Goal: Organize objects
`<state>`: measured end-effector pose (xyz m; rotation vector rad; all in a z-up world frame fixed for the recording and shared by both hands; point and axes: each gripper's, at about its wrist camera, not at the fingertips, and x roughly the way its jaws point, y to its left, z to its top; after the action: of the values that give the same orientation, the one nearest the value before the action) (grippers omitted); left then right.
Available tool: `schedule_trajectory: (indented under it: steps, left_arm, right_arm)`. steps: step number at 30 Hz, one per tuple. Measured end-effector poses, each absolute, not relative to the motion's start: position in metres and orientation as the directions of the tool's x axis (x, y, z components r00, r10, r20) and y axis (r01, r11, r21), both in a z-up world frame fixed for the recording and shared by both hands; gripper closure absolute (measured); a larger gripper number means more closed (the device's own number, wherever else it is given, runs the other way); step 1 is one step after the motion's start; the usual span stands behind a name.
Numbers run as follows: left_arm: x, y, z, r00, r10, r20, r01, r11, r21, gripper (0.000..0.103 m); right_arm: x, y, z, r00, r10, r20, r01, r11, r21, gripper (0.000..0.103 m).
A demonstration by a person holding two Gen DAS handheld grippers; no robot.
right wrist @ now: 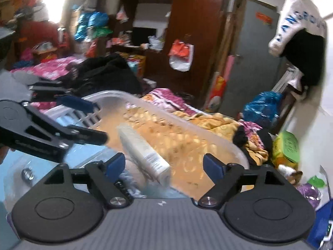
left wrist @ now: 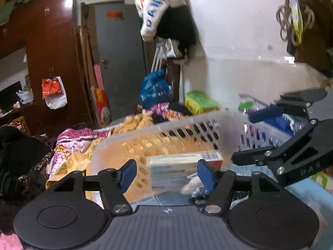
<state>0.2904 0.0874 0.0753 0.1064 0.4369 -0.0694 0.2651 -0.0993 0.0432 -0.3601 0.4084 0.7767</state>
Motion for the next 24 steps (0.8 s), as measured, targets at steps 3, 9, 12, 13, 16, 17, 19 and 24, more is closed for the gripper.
schedule_trajectory:
  steps: [3,9,12,13,16,17,19,24]
  left_arm:
    - [0.257,0.095,0.082,0.937,-0.072,-0.342,0.096,0.994,0.053,0.018]
    - [0.154,0.097,0.066,0.962,-0.097,-0.254,0.099,0.995,-0.007,0.01]
    - [0.123,0.096,0.038,0.956,-0.085,-0.281,0.074,0.996,-0.047,0.01]
    - [0.115,0.098,0.026,0.949,-0.089,-0.302,0.067,0.995,-0.08,0.01]
    - [0.104,0.11,0.0,0.937,-0.116,-0.33,0.062,0.983,-0.17,0.011]
    - [0.102,0.111,-0.006,0.936,-0.12,-0.332,0.067,0.984,-0.167,0.011]
    - [0.101,0.112,-0.009,0.936,-0.097,-0.338,0.056,0.99,-0.129,0.011]
    - [0.108,0.125,-0.007,0.939,-0.127,-0.321,0.061,0.976,-0.207,0.011]
  right_arm:
    - [0.246,-0.126,0.049,0.657,0.63,-0.415,-0.724,0.68,-0.115,0.0]
    - [0.192,-0.19,0.024,0.669,0.649,-0.363,-0.702,0.712,-0.022,0.0]
    - [0.173,-0.213,-0.005,0.673,0.636,-0.377,-0.683,0.73,0.013,0.0]
    - [0.169,-0.221,-0.013,0.682,0.629,-0.374,-0.668,0.743,0.031,0.0]
    - [0.159,-0.237,-0.033,0.685,0.62,-0.381,-0.654,0.755,0.052,0.0]
    - [0.155,-0.24,-0.037,0.689,0.618,-0.379,-0.654,0.755,0.043,0.0]
    - [0.149,-0.242,-0.042,0.693,0.612,-0.381,-0.65,0.759,0.037,0.0]
    - [0.155,-0.244,-0.043,0.642,0.676,-0.362,-0.664,0.726,0.18,0.0]
